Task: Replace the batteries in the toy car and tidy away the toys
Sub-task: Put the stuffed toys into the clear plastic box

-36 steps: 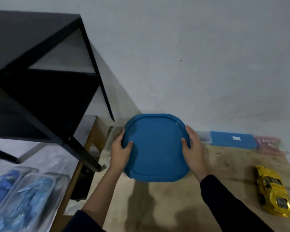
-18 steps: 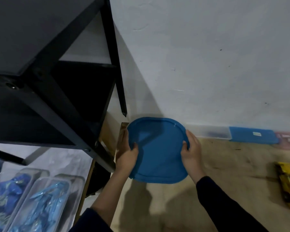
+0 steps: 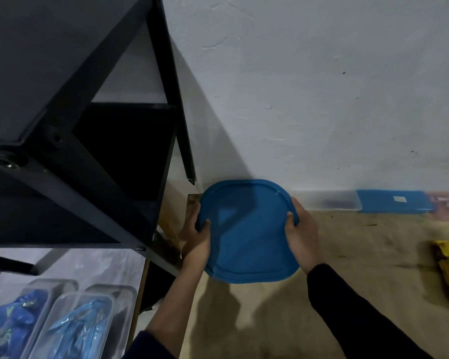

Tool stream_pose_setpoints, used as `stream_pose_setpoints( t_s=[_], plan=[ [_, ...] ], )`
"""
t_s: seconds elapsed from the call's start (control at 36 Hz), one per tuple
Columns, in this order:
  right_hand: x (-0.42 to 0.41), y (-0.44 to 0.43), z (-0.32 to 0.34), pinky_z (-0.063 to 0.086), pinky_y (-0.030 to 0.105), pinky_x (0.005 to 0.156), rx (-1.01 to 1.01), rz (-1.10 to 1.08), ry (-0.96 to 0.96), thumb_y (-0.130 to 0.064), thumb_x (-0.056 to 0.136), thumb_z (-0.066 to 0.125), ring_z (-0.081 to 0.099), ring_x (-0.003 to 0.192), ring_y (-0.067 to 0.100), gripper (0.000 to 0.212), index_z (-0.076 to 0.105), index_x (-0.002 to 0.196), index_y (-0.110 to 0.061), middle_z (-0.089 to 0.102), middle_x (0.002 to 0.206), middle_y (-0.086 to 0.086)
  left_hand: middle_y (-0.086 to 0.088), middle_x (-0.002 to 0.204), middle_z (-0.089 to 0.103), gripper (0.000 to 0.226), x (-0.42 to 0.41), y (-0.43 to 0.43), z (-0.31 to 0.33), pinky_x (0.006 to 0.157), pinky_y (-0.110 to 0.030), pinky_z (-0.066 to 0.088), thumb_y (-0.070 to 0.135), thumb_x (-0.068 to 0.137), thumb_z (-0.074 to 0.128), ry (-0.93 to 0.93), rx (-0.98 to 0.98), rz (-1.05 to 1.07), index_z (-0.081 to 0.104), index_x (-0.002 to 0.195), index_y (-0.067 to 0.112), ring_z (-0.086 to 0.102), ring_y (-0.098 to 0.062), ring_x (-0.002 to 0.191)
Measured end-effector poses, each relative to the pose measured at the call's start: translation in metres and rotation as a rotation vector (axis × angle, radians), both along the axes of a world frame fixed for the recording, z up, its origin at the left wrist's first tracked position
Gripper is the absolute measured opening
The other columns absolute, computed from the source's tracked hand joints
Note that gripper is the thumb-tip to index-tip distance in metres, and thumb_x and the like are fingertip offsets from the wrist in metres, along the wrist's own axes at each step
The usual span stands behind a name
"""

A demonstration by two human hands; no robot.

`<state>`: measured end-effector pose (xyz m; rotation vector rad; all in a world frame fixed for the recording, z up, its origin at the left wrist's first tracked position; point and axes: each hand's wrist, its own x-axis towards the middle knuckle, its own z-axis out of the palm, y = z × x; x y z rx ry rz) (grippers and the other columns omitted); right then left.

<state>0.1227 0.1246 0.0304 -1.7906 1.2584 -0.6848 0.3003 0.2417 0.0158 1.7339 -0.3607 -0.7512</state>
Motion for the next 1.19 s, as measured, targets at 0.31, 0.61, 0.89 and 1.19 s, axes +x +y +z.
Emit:
stream_pose_setpoints(
  t_s=[0.31, 0.61, 0.89, 1.19],
  plan=[
    [-0.007, -0.003, 0.005, 0.052, 0.037, 0.074, 0.098, 0.002, -0.043, -0.014, 0.093, 0.035, 0.063, 0.082, 0.015, 0.043, 0.052, 0.118, -0.045, 0.067, 0.087, -0.003, 0.007, 0.146, 0.041, 0.045, -0.003, -0.001, -0.004, 0.112, -0.038, 0.034, 0.015, 0.098, 0.048, -0.050, 0.023, 0.006, 0.042, 0.140, 0.027, 0.041, -0.015, 0.131],
    [-0.013, 0.004, 0.003, 0.049, 0.033, 0.086, 0.129, 0.079, -0.041, -0.020, 0.099, 0.030, 0.058, 0.101, 0.004, 0.044, 0.034, 0.134, -0.047, 0.061, 0.113, -0.016, 0.002, 0.127, 0.055, 0.042, 0.000, -0.004, 0.000, 0.100, -0.034, 0.044, 0.000, 0.091, 0.055, 0.108, -0.109, 0.103, 0.054, 0.130, 0.017, 0.053, -0.016, 0.114],
    [-0.009, 0.002, -0.006, 0.042, 0.027, 0.083, 0.066, 0.036, -0.008, -0.014, 0.098, 0.032, 0.055, 0.100, 0.009, 0.042, 0.034, 0.138, -0.028, 0.055, 0.117, -0.010, 0.008, 0.119, 0.059, 0.044, 0.010, -0.013, -0.022, 0.105, -0.046, 0.042, 0.006, 0.086, 0.062, 0.057, -0.042, 0.106, 0.058, 0.126, 0.024, 0.056, -0.024, 0.117],
    [-0.008, -0.016, -0.020, 0.049, 0.045, 0.088, 0.035, 0.023, 0.173, -0.030, 0.099, 0.030, 0.059, 0.098, 0.024, 0.045, 0.026, 0.143, -0.025, 0.059, 0.115, 0.006, -0.004, 0.156, 0.022, 0.050, -0.002, -0.021, -0.007, 0.110, -0.026, 0.023, 0.018, 0.103, 0.031, -0.295, 0.174, -0.160, 0.017, 0.150, 0.016, 0.026, -0.021, 0.141]
  ],
)
